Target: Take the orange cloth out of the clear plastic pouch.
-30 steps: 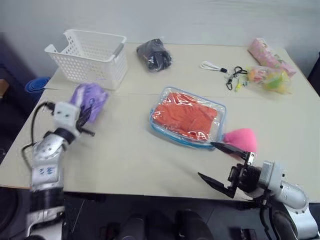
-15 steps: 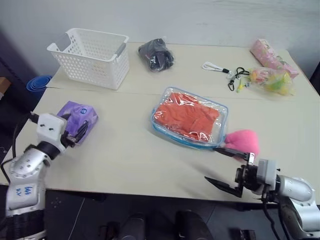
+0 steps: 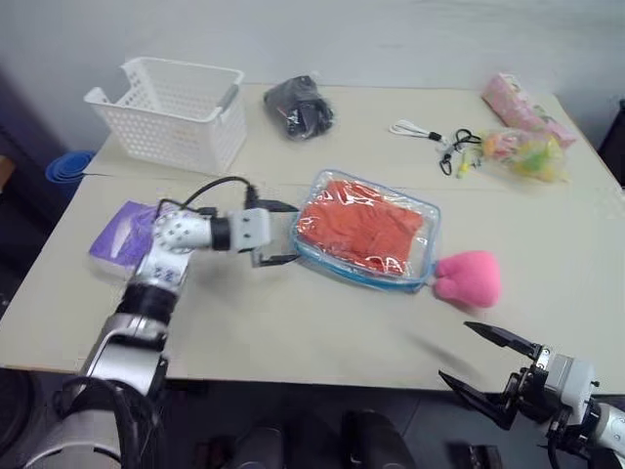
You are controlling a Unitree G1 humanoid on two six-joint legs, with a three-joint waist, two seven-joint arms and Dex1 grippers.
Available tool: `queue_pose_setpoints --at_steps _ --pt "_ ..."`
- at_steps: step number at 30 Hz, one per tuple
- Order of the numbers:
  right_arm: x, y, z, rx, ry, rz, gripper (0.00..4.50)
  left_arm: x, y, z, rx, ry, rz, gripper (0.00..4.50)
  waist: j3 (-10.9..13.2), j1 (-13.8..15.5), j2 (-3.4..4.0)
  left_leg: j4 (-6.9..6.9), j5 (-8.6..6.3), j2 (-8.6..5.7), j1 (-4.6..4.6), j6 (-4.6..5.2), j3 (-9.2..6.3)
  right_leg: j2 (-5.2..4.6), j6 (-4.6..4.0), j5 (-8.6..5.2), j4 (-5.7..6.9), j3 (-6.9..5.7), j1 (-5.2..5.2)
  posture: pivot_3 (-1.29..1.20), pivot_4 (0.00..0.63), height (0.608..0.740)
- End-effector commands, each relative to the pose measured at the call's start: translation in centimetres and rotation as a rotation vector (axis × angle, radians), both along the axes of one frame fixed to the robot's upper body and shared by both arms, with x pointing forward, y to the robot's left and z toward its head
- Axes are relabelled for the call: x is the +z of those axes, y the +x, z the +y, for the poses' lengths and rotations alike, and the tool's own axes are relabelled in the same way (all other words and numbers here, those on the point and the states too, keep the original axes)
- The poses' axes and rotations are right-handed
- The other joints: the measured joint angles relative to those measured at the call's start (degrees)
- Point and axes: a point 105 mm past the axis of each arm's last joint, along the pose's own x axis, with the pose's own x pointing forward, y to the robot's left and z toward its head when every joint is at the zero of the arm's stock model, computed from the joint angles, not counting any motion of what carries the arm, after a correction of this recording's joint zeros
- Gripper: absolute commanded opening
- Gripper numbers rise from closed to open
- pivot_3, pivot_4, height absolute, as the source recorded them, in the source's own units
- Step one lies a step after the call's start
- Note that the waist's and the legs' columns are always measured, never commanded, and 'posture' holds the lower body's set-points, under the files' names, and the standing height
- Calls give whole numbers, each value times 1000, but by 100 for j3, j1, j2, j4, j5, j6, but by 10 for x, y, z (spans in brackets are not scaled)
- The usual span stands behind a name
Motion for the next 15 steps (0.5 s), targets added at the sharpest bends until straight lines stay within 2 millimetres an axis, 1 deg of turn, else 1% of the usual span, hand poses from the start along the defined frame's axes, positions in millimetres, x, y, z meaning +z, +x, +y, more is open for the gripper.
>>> queue_pose_setpoints --at_steps 1,2,5,8,10,12,15 --pt "15 -8 2 -40 -15 -69 4500 -17 6 -3 -10 93 1 4453 1 -31 -2 -4 -2 1 1 3 7 0 1 0 0 4 -1 0 150 740" --pt "16 -10 3 -50 -15 -72 4500 -19 6 -6 -21 106 -5 4453 3 -44 -5 -4 -3 2 1 5 11 0 1 0 0 7 -3 0 150 740" --pt "19 -14 3 -87 -13 -82 4500 -21 7 -12 -45 130 -2 3856 7 -35 -12 4 -5 3 3 8 17 -5 4 1 1 9 -3 0 150 740" --pt "22 -17 4 -118 -9 -92 4500 -16 6 -17 -70 119 -7 2945 10 31 -17 10 -5 3 2 9 14 -7 4 1 -3 10 -3 0 150 740" --pt "23 -18 3 -136 -3 -97 4500 -9 3 -18 -95 67 27 2334 10 36 -17 11 -5 2 2 9 15 -8 4 1 -13 12 -2 0 150 740" --pt "23 -18 4 -140 -2 -95 4500 -7 2 -16 -108 63 39 2334 10 36 -17 13 -6 1 1 10 15 -9 4 2 -13 13 -2 0 150 740" --pt "22 -18 5 -144 1 -92 4500 -13 -1 -6 -117 109 45 2334 10 33 -17 11 -6 2 2 9 14 -8 4 2 -13 12 -3 0 150 740"
